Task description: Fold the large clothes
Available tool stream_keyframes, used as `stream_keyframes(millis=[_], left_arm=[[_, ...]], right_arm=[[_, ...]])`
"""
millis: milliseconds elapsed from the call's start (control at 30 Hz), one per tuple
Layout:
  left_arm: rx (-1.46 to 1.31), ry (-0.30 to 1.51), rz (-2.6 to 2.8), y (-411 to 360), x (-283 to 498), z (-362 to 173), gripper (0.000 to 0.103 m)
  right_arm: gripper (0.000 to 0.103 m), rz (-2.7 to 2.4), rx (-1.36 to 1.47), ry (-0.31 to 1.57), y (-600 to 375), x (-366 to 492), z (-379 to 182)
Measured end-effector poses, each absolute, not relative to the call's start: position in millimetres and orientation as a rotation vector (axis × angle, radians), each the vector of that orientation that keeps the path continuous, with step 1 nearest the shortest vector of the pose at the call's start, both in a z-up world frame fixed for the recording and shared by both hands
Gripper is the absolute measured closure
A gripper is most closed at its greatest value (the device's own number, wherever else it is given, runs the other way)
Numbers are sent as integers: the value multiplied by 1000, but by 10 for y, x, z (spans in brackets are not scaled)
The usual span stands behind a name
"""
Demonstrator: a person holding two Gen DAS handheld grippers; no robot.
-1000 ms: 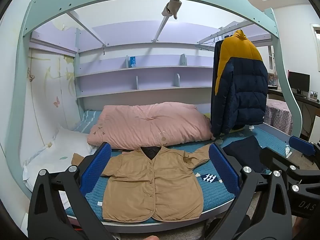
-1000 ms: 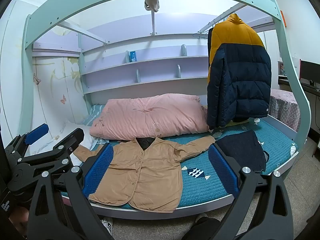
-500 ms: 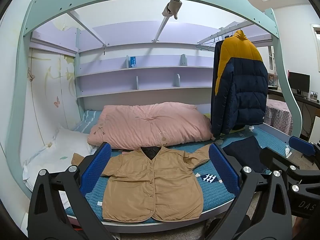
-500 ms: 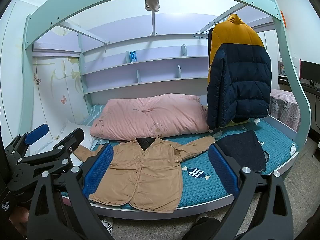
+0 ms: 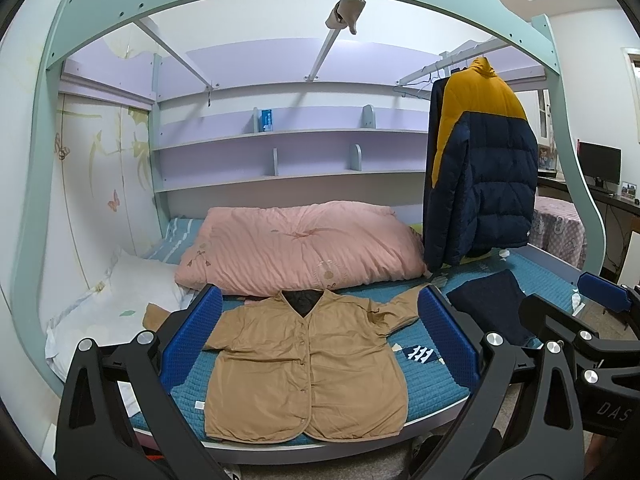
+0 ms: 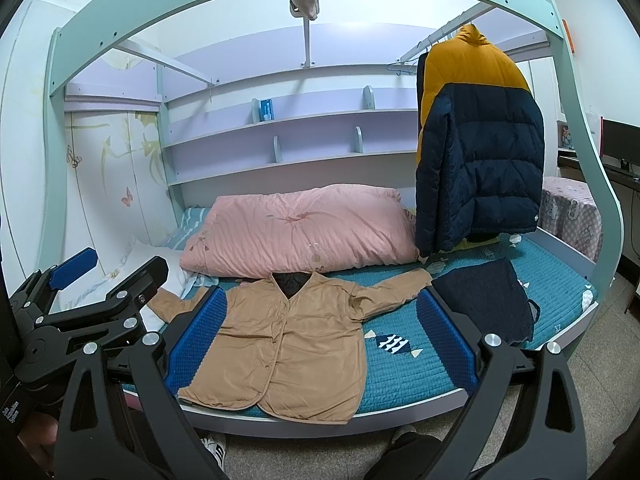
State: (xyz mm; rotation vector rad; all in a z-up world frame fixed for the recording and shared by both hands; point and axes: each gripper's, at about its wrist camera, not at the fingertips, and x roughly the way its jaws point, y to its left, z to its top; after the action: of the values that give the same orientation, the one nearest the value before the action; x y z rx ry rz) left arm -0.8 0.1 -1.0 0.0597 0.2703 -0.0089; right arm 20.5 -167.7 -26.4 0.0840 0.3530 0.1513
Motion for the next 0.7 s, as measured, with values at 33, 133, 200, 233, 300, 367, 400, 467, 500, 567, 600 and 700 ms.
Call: stream_keyframes(millis=[33,133,200,233,300,367,400,467,500,567,600,700], left_arm=[[60,272,-9,-3,22,-42,5],[59,277,-9,6,35,-74,5],[57,284,-7,38,110,-110,5],[57,286,-7,40,141,-121,5],[58,291,-7,33,171,-129,5],[60,292,-8,23,189,-139,5],[58,292,-9,23,190,-137,5],[58,294,-11,15,197,-136,5],[59,294,-13,6,209,-138,5],[60,297,-17,-5,225,-144,5],[59,298,-20,-2,227,-149,5],[59,298,-22,-2,238,-136,5]], right_arm=[[11,152,84,356,-1655,268,-306],[11,151,81,363,-1671,275,-324],[11,151,81,367,-1640,293,-319],[11,151,81,369,-1638,301,-323],[11,150,82,372,-1635,332,-332],[11,148,83,375,-1641,346,-334],[11,146,83,376,-1640,353,-335],[11,144,82,377,-1643,359,-335],[11,142,82,377,-1643,359,-332],[11,140,82,378,-1637,361,-328],[11,140,82,378,-1640,358,-326],[11,141,83,379,-1655,373,-322]])
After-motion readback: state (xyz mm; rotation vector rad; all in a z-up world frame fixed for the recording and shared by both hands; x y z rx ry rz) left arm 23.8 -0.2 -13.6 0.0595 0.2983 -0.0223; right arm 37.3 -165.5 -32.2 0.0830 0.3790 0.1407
